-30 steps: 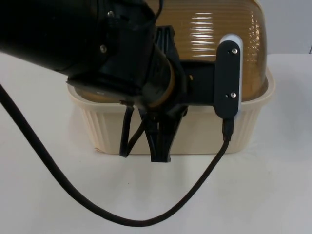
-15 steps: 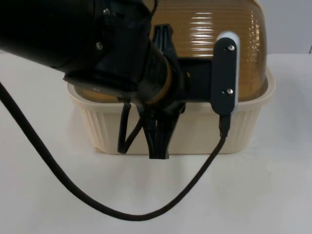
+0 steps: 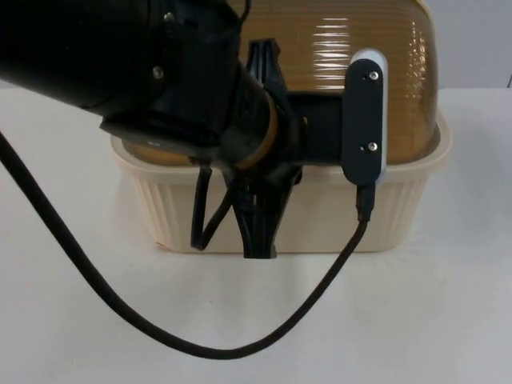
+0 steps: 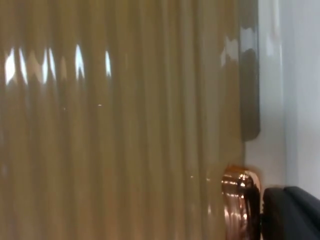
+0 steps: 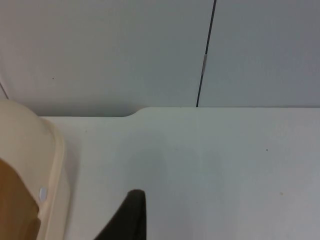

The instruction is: Open the box lid with the left hand, place the block into the box with the right hand, then close the box lid with the left hand.

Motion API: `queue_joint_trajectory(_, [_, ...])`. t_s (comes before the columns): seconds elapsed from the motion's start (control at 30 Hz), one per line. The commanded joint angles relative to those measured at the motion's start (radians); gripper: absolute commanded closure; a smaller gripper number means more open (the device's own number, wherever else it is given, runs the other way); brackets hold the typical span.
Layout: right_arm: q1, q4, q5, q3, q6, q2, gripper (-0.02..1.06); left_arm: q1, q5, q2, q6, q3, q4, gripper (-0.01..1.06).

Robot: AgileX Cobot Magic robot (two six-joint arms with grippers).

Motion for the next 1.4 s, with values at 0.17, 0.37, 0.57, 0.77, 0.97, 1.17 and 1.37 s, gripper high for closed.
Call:
queue_joint_trajectory(0.17, [-0.006,-0.001,-0.002,0.001,-0.002,-0.002,-0.01,0.003,0.038,0.000,-0.107,-0.007,0.096,1.05])
queue_joint_trajectory(0.37, [-0.006,-0.001,-0.002,0.001,0.014,-0.002,-0.01,0.003,0.096,0.000,-0.274,-0.007,0.264,1.05])
queue_joint_trajectory(0.57, [-0.006,-0.001,-0.002,0.001,0.016,-0.002,-0.01,0.003,0.126,0.000,-0.274,-0.007,0.322,1.05])
queue_joint_trajectory(0.77, [-0.006,-0.001,-0.002,0.001,0.016,-0.002,-0.01,0.003,0.157,0.000,-0.274,-0.034,0.378,1.05])
queue_joint_trajectory(0.97, [-0.006,-0.001,0.003,0.001,0.016,-0.002,-0.01,0.003,0.178,0.000,-0.274,-0.104,0.432,1.05])
queue_joint_trajectory(1.17, [-0.006,-0.001,0.025,0.001,0.016,-0.002,-0.01,0.038,0.155,0.000,-0.274,-0.160,0.466,1.05])
queue_joint_trajectory(1.37, [-0.006,-0.001,0.023,0.001,0.016,-0.002,-0.01,0.122,0.104,0.000,-0.274,-0.188,0.511,1.05])
